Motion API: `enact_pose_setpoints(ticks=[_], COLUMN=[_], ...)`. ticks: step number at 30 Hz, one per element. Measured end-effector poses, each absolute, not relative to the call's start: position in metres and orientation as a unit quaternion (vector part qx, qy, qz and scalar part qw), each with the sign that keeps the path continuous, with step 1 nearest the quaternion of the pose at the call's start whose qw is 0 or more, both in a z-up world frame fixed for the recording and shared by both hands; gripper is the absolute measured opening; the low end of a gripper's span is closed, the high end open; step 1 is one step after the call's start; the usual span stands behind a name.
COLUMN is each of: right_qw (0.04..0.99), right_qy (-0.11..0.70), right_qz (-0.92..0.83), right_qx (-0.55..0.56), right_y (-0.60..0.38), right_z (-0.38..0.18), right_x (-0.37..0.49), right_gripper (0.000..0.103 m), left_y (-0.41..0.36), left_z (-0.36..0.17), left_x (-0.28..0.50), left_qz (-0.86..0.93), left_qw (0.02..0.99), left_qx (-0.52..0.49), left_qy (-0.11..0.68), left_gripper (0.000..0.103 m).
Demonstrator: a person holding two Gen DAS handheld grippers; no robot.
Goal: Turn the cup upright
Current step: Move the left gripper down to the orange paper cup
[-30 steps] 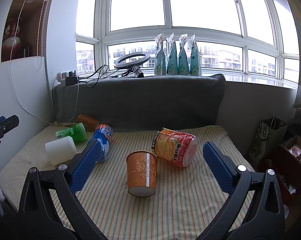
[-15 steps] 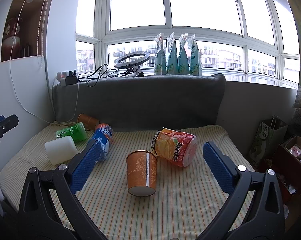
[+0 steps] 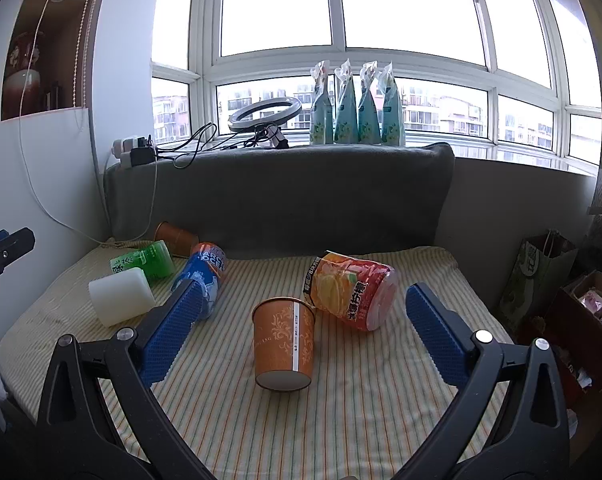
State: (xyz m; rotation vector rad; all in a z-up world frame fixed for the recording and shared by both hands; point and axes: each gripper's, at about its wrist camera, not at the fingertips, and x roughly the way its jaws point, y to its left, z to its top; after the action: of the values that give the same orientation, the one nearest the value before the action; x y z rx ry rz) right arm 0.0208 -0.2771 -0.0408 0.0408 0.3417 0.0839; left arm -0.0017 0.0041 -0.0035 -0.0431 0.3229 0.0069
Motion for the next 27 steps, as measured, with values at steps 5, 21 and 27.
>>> enact_pose_setpoints(ticks=[5, 21, 27], right_qw=[0.982, 0.973, 0.970], right_qy=[0.180, 0.220, 0.231], right_qz=[0.046, 0.033, 0.024], right_qx=[0.022, 0.060, 0.072], right_y=[-0.279, -0.317, -0.333], right_z=[-0.044, -0.058, -0.064], right_x=[0.026, 0.039, 0.038], right_gripper=[0.103, 0.103, 0.103], left_y=[0.004, -0.028, -0.050], left_z=[-0.009, -0.039, -0.057], left_x=[0.000, 0.036, 0.065], left_qz=[0.000, -0.083, -0.156], left_qw=[0.985, 0.955, 0.914], left_qx=[-0.023, -0.047, -0.093], left_qy=[0.168, 0.282, 0.364], left_gripper=[0.085, 0.085, 0.085])
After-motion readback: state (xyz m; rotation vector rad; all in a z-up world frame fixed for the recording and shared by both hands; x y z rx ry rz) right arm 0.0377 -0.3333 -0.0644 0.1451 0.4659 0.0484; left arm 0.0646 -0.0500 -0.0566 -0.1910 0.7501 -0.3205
